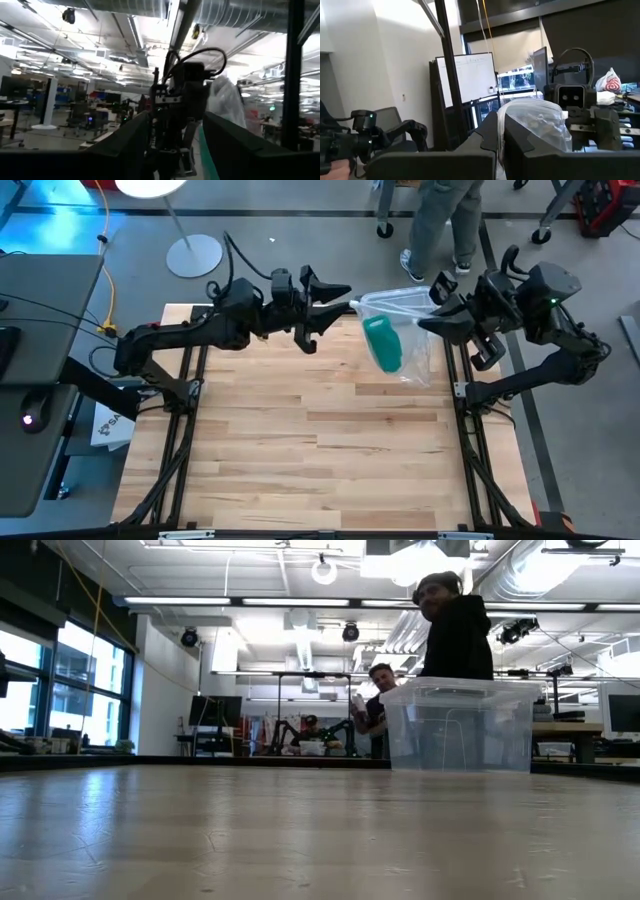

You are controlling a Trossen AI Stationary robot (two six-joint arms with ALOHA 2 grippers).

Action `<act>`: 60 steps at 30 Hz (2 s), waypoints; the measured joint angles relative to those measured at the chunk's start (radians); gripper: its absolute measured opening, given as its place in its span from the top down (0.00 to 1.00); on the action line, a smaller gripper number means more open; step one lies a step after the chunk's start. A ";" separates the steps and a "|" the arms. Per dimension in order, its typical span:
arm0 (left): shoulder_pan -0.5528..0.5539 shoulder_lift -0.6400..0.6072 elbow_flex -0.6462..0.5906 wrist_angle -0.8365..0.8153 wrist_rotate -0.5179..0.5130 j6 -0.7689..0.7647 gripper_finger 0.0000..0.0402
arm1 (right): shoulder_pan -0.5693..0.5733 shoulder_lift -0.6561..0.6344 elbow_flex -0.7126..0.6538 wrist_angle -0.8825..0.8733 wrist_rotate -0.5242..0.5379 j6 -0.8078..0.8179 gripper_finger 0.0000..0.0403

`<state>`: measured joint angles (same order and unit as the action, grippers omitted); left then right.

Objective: Roll bandage
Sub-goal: Close the transparent zip bag

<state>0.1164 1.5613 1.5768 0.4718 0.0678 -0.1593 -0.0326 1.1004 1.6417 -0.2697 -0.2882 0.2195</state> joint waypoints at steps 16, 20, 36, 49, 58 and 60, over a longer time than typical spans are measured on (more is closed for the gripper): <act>-0.006 0.016 0.000 0.009 -0.001 -0.041 0.54 | 0.000 0.033 0.000 0.057 -0.025 0.008 1.00; -0.008 0.029 0.000 0.062 0.047 -0.077 0.54 | 0.000 0.046 0.000 0.061 -0.026 0.012 1.00; -0.033 0.030 0.000 0.104 0.131 -0.101 0.95 | 0.000 0.053 0.000 0.047 -0.007 0.030 1.00; -0.046 -0.072 0.117 -0.374 0.065 0.007 0.98 | 0.000 0.053 0.000 -0.234 0.202 -0.021 1.00; -0.062 -0.075 0.329 -1.031 -0.081 0.030 0.98 | -0.025 0.053 0.000 -0.624 0.419 -0.116 0.72; -0.064 -0.075 0.334 -1.099 -0.088 0.013 0.98 | -0.027 0.059 0.000 -0.601 0.412 -0.113 0.62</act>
<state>0.0522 1.4866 1.9113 -0.6268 -0.0200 -0.1463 -0.0598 1.1598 1.6421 -0.8710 0.1238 0.1065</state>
